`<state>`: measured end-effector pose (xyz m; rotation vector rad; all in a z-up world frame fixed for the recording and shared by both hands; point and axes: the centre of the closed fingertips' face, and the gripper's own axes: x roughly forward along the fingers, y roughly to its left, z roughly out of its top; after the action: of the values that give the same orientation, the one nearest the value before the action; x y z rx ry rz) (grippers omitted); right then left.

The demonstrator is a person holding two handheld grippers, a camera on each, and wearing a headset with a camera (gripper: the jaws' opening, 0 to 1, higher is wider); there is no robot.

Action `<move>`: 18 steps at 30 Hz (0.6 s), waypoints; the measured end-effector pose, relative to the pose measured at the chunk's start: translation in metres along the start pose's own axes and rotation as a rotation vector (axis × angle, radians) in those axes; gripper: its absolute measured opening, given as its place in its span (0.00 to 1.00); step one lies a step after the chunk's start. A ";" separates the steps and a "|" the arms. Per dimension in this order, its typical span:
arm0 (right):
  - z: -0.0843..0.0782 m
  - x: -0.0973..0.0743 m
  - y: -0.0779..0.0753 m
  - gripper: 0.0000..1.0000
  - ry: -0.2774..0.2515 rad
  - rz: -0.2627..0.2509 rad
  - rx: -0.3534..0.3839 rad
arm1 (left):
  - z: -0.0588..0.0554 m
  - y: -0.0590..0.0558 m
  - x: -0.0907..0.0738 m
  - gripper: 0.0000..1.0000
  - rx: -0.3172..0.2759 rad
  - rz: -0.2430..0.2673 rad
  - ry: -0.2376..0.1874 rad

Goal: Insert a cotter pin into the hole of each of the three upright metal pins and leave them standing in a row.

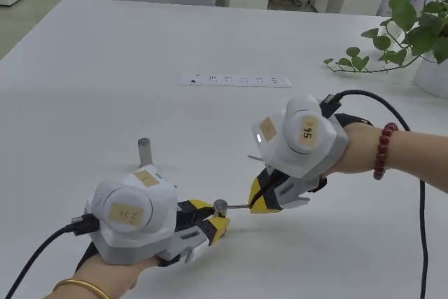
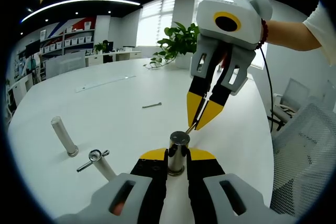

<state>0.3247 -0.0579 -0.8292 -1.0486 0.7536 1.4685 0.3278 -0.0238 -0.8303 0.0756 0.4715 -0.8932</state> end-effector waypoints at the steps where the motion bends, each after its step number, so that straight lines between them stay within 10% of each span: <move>1: 0.000 0.000 0.000 0.03 0.001 -0.002 -0.003 | 0.000 0.000 0.000 0.12 0.001 0.000 0.000; 18: 0.001 -0.001 -0.001 0.03 -0.022 0.001 0.001 | -0.001 0.000 0.001 0.12 0.013 -0.004 0.003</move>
<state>0.3255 -0.0573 -0.8275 -1.0294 0.7396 1.4782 0.3278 -0.0245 -0.8312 0.0880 0.4689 -0.8999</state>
